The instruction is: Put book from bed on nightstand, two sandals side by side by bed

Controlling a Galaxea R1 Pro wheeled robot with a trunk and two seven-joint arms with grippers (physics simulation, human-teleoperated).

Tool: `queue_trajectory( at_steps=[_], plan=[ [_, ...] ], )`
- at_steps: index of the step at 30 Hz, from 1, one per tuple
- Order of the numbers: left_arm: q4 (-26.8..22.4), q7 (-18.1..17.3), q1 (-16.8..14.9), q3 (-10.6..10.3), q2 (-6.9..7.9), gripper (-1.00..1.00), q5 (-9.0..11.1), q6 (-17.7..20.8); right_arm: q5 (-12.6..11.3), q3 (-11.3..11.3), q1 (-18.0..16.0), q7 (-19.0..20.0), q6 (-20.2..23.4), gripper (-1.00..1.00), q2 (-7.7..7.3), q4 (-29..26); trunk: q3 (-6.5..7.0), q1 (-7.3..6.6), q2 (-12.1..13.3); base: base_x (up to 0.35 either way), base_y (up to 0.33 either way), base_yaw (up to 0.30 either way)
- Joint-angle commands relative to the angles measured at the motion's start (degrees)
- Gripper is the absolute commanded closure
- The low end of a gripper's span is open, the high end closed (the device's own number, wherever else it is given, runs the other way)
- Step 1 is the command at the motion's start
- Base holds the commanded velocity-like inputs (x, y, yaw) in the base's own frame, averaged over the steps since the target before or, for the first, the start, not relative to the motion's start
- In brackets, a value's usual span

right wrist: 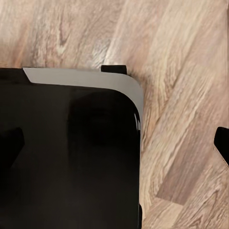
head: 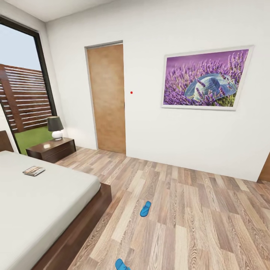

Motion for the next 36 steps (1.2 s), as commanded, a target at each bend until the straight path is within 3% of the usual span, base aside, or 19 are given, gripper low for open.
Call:
queue_trajectory(
  at_steps=[1,7,19,26,36],
  plan=[
    [0.21,0.02,-1.18,-0.10,-0.05,-1.00,-0.58,-0.21,0.03,0.01,0.00,0.17,-0.20,-1.00,0.04,-1.22,-0.05,0.00,-0.03,0.000,0.000,0.000],
    [0.51,0.02,-3.12,-0.30,-0.13,-1.00,-0.68,-0.35,0.06,-0.06,0.00,0.17,-0.33,-1.00,0.03,-3.53,-0.05,0.00,-0.03,0.000,0.000,0.000],
    [-0.36,0.10,-3.82,-0.41,-0.86,-1.00,-0.41,-0.71,-0.07,-0.44,0.00,0.13,-0.53,-1.00,-0.25,-4.36,-0.05,0.00,-0.03,0.000,0.000,0.000],
    [-0.20,0.02,-3.89,-0.47,-1.19,-1.00,-0.55,-4.01,-0.09,-0.51,0.00,0.12,-0.57,-1.00,-0.11,-4.83,-0.05,0.00,-0.03,0.006,-0.051,0.000],
    [-0.15,-0.19,-3.91,-0.44,-1.29,-1.00,-0.61,-4.97,-0.10,-0.48,0.00,0.13,-0.55,-1.00,-0.05,-5.25,-0.05,0.00,-0.03,0.174,-0.112,0.000]
  ],
)
